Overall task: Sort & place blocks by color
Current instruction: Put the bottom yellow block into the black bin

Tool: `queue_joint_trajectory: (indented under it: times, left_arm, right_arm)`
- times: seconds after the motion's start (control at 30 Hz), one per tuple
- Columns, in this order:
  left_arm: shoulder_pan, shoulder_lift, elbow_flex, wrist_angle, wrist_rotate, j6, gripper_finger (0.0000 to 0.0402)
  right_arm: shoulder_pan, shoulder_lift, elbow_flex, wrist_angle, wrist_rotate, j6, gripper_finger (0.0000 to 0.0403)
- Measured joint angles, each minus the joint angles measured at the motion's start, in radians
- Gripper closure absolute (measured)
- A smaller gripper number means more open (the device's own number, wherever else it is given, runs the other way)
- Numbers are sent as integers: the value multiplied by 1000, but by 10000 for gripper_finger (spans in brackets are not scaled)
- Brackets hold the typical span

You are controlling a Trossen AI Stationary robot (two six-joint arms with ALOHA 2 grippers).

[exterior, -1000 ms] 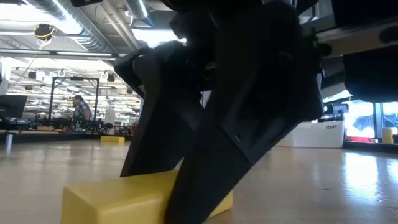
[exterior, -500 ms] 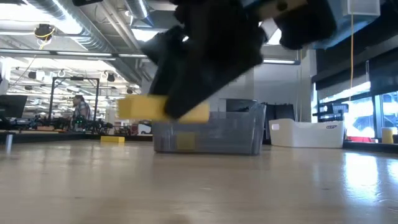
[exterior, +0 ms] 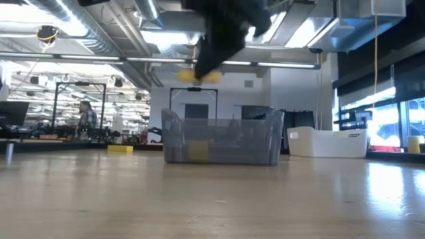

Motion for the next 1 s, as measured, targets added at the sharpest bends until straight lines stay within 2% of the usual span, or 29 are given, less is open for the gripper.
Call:
queue_joint_trajectory:
  times: [0.23, 0.4, 0.77, 1.0]
  left_arm:
    - [0, 0, 0, -1, -3, 67, 287]
    - [0, 0, 0, -5, -51, 80, 287]
    - [25, -20, 1, -9, -231, 3, 287]
    - [66, -21, 1, -9, -229, -55, 287]
  right_arm:
    - [-135, 24, -2, -74, -1, 45, 277]
    - [-188, 44, -4, -101, -3, 21, 277]
    - [-228, 46, -161, -77, -21, -80, 277]
    - [-226, 47, -208, -14, -22, -125, 270]
